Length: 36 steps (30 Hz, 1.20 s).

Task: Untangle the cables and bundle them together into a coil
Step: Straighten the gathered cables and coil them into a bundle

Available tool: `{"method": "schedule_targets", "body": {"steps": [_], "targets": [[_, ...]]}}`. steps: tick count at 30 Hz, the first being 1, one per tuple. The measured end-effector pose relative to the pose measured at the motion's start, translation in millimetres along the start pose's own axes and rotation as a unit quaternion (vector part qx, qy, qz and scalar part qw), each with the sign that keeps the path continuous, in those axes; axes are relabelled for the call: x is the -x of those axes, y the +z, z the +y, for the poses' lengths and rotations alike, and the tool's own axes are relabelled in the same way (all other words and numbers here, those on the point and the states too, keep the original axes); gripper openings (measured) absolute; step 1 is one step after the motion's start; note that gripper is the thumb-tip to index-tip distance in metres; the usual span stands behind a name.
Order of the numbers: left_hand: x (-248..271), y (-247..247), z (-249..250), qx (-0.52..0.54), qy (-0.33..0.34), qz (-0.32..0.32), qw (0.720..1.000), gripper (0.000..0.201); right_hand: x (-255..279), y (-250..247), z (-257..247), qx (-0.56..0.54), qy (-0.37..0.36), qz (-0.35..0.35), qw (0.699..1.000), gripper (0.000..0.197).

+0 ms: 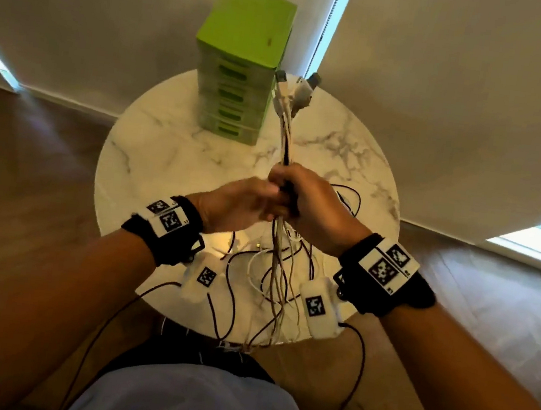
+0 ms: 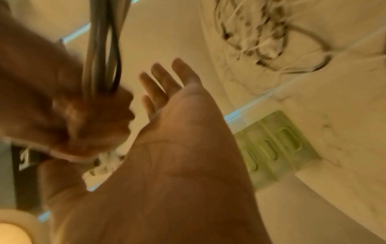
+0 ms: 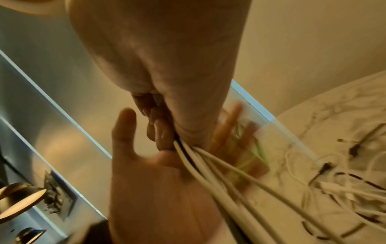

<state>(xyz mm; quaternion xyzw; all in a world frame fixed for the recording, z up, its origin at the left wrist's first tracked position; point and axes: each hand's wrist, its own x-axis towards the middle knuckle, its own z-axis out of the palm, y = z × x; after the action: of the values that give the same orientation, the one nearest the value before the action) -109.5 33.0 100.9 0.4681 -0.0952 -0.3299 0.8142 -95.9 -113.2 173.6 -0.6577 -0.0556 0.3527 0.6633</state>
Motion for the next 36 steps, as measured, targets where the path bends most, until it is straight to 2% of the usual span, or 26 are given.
{"method": "schedule_targets", "body": {"steps": [2, 4, 5, 9, 12, 15, 17, 19, 21, 23, 26, 29, 31, 33, 36], "targets": [[6, 9, -20, -0.115, -0.101, -0.061, 0.986, 0.042, -1, 5, -15, -0.002, -0.004, -0.031, 0.999, 0.032], [12, 13, -26, -0.244, -0.190, -0.112, 0.944, 0.025, -5, 9, -28, 0.012, -0.015, -0.044, 0.999, 0.032], [17, 11, -25, -0.272, -0.213, -0.117, 0.931, 0.022, -9, 10, -34, 0.023, -0.018, -0.040, 0.999, 0.031], [57, -6, -8, -0.228, -0.237, -0.048, 0.943, 0.023, -27, 17, -48, 0.026, -0.014, -0.005, 1.000, 0.029], [98, -27, 8, -0.183, -0.224, 0.026, 0.957, 0.030, -43, 27, -49, 0.001, 0.001, -0.009, 1.000, 0.028], [137, -51, 28, -0.227, -0.222, 0.103, 0.943, 0.038, -57, 49, -44, -0.026, 0.008, -0.029, 0.999, 0.029], [156, -69, 38, -0.315, -0.202, 0.187, 0.908, 0.036, -65, 67, -37, -0.032, 0.001, -0.045, 0.998, 0.030], [166, -90, 40, -0.431, -0.159, 0.265, 0.848, 0.032, -72, 85, -32, -0.038, -0.022, -0.057, 0.997, 0.030], [167, -104, 31, -0.495, -0.128, 0.326, 0.795, 0.024, -80, 98, -27, -0.034, -0.059, -0.057, 0.996, 0.026], [160, -109, 15, -0.514, -0.113, 0.349, 0.775, 0.022, -85, 109, -22, -0.014, -0.097, -0.049, 0.994, 0.022], [149, -110, -13, -0.488, -0.136, 0.310, 0.804, 0.039, -91, 114, -10, -0.003, -0.114, -0.027, 0.993, 0.023], [138, -106, -25, -0.450, -0.191, 0.264, 0.832, 0.073, -93, 107, 5, 0.028, -0.094, -0.002, 0.995, 0.023], [129, -99, -20, -0.361, -0.148, 0.287, 0.875, 0.093, -91, 97, 16, 0.067, -0.084, 0.015, 0.994, 0.021], [119, -90, -6, -0.265, -0.058, 0.297, 0.916, 0.091, -87, 89, 27, 0.121, -0.083, 0.016, 0.989, 0.014], [97, -74, 20, -0.242, 0.037, 0.269, 0.932, 0.055, -81, 83, 40, 0.190, -0.078, -0.031, 0.978, 0.019]]}}
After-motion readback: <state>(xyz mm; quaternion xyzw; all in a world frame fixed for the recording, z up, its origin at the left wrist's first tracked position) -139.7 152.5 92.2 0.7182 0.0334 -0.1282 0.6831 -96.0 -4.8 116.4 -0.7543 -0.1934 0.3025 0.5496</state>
